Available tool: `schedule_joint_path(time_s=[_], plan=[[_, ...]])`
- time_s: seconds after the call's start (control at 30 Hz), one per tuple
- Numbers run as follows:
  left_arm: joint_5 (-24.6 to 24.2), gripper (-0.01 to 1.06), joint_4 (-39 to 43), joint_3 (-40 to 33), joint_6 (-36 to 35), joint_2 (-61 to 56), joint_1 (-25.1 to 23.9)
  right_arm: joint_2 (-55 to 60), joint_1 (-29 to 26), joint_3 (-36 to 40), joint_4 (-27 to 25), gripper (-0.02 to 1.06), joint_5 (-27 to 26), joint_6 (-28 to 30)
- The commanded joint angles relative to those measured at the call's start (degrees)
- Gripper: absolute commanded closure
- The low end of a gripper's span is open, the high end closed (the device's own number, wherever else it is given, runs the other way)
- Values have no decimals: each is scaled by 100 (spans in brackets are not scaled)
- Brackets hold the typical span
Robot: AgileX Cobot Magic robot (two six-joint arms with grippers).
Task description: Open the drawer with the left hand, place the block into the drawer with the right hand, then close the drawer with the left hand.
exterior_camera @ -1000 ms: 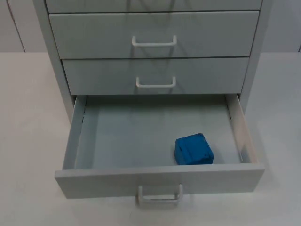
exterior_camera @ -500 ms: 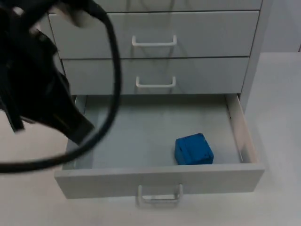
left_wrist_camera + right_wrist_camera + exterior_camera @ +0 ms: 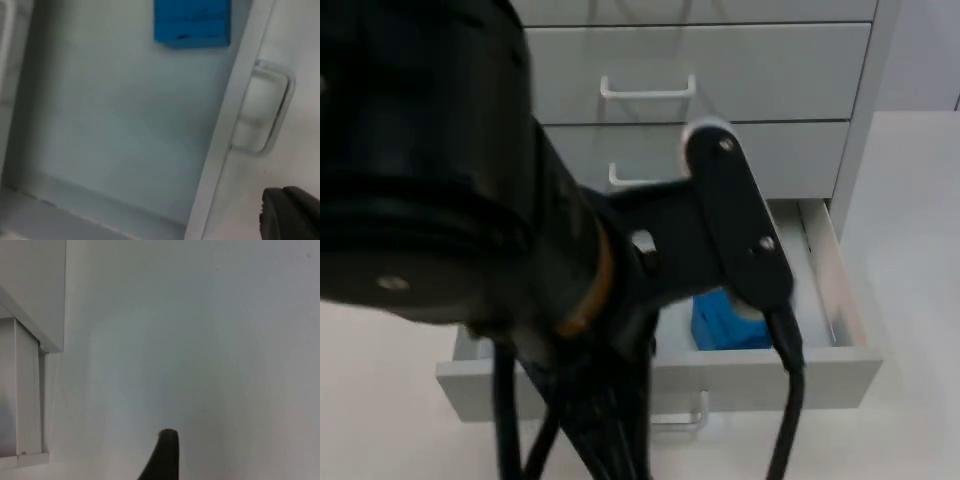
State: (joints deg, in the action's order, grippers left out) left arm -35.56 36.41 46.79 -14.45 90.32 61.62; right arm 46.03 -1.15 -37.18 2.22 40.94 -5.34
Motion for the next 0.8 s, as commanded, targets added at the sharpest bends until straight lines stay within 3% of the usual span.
schedule_joint_path(time_s=[0.0,0.4,0.77], plan=[[200,105,173,30,-84,194,35,-25,-28,21,66,29,-4,-5],[743,105,739,30,-137,1241,24,-25,-28,21,86,29,-93,-5],[574,105,3374,30,-2551,1989,24,-25,-28,21,86,29,-132,-5]])
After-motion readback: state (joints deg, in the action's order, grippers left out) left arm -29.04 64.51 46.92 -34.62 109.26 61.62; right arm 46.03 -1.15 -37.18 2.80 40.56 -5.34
